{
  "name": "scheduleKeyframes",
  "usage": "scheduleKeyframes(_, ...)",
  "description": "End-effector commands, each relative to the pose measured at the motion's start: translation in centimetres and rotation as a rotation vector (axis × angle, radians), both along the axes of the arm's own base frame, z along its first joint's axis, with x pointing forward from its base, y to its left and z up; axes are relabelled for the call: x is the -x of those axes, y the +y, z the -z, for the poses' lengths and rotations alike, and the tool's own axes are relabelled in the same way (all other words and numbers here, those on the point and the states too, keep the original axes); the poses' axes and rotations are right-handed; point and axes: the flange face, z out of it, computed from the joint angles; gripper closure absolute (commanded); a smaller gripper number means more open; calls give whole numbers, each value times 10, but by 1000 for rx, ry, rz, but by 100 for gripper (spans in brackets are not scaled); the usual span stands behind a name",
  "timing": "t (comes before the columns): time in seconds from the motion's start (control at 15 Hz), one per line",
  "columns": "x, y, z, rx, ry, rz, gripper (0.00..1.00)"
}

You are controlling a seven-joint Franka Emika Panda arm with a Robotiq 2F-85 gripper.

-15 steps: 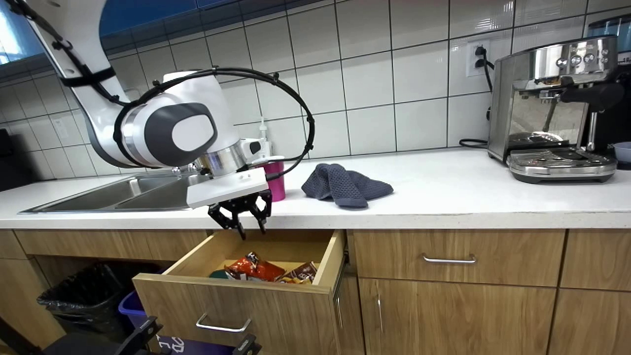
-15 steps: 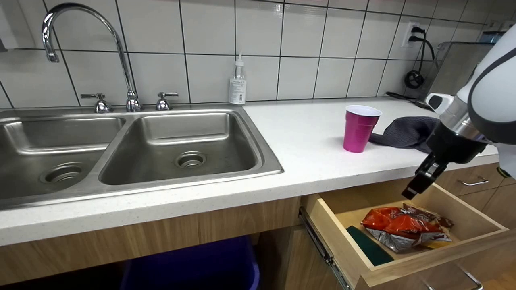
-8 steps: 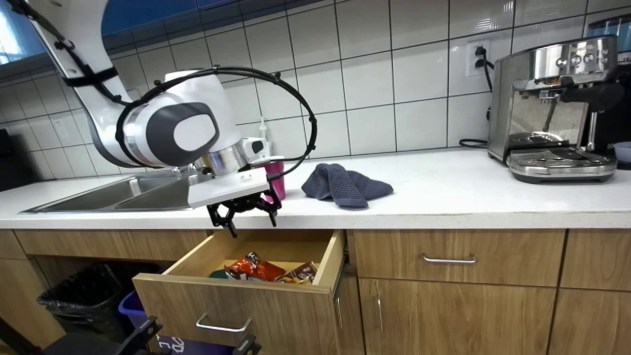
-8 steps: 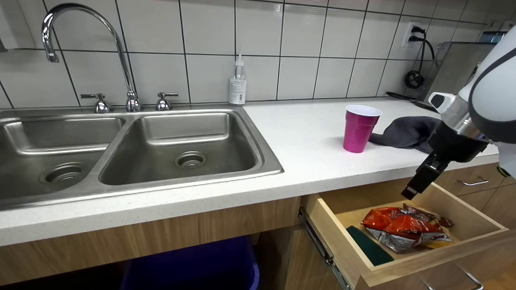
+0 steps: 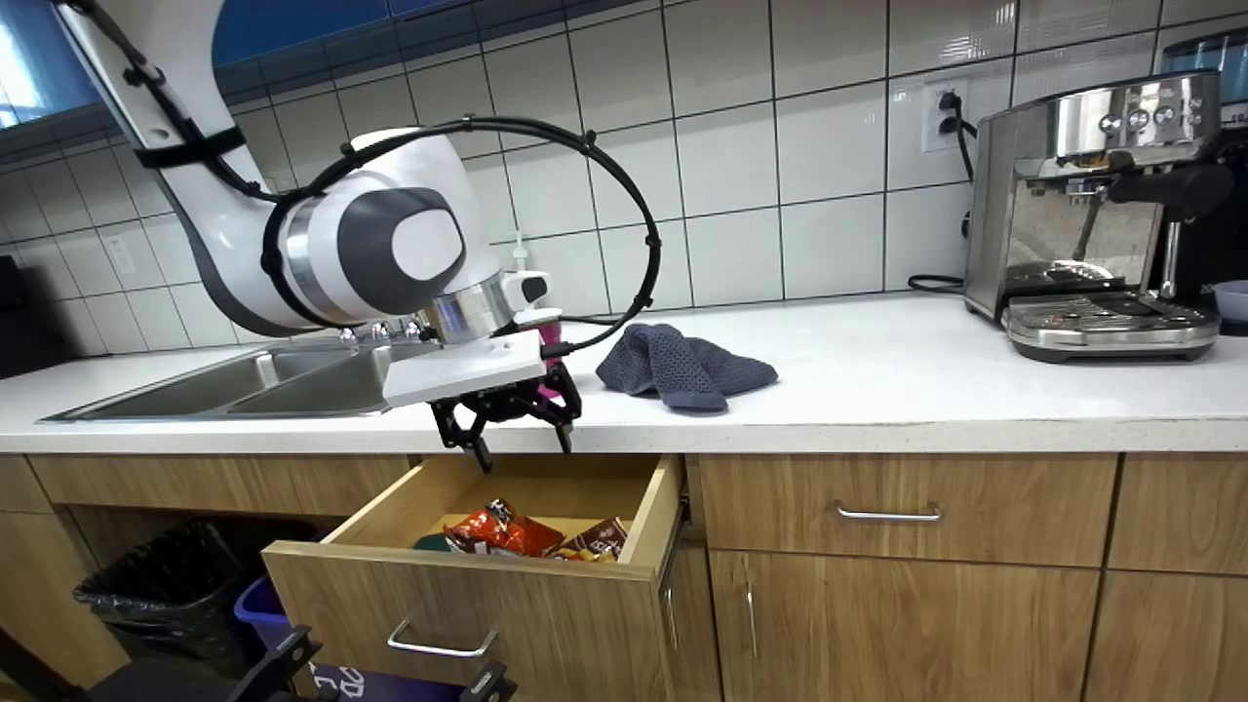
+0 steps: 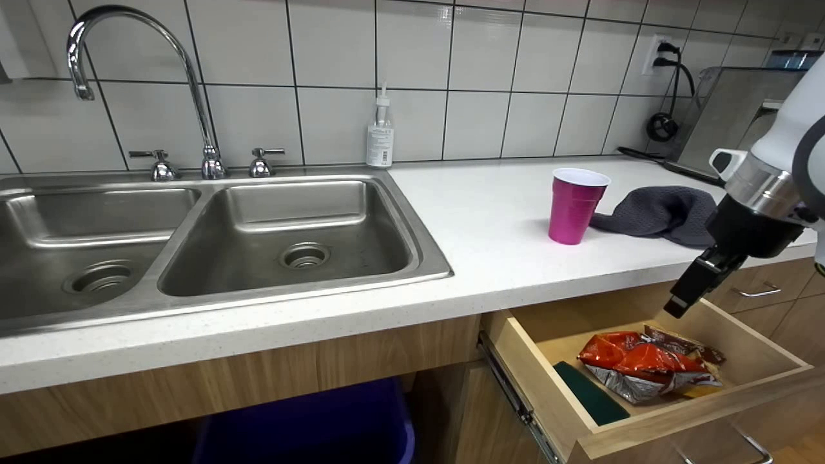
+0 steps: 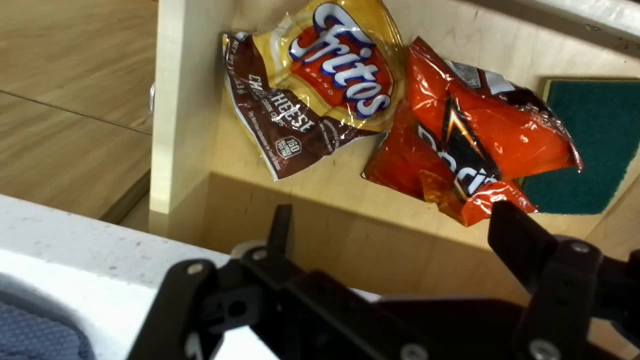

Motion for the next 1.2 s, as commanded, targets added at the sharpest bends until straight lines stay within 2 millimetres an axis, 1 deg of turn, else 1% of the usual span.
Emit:
scheduleKeyframes(0.0,10,-2,-25,19,47,33,0)
scheduleKeyframes(0.13,10,3,-33,19,86,30,0)
scheduleKeyframes(0.33,17,10,-45,3,146,9,0)
scheduleKeyframes(0.4,10,5,-31,14,121,15,0)
scheduleKeyframes(0.6,12,9,-40,9,135,18,0)
scheduleKeyframes(0.93,13,9,-40,9,138,18,0)
scheduleKeyframes(1.13,14,11,-47,7,142,52,0)
